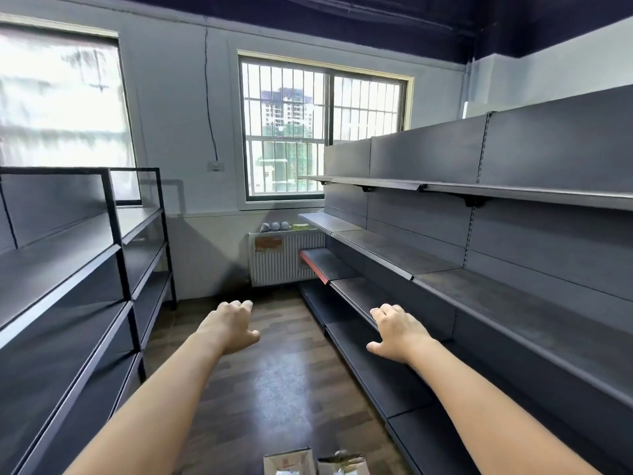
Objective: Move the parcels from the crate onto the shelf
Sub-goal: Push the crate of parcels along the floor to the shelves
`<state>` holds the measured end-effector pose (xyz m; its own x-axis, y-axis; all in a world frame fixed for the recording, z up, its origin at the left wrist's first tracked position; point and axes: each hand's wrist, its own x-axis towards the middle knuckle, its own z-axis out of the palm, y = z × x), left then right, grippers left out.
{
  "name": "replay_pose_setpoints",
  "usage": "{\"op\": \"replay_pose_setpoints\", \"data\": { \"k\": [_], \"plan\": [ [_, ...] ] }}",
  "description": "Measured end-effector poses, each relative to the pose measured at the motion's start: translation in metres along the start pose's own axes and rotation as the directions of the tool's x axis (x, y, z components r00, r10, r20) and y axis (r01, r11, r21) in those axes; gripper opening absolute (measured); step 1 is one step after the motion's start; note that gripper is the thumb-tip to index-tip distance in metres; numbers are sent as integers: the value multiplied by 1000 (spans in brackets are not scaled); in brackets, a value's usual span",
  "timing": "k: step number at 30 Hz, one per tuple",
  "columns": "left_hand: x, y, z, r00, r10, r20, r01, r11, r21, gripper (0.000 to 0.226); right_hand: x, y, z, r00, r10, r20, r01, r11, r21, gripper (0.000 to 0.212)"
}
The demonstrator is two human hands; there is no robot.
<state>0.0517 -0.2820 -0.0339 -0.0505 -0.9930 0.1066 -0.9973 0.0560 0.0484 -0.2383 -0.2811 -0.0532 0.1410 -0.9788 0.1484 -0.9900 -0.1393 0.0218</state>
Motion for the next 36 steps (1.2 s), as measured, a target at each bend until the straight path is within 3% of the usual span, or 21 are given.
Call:
{"op": "replay_pose_setpoints", "data": {
  "k": [15,36],
  "plan": [
    [131,23,59,991,-91,95,95,995,-38,64,140,58,57,999,-33,42,29,997,72,61],
    [219,-58,179,926,-156,344,237,950,-206,61,217,7,186,952,93,291,-163,961,226,64]
  ]
}}
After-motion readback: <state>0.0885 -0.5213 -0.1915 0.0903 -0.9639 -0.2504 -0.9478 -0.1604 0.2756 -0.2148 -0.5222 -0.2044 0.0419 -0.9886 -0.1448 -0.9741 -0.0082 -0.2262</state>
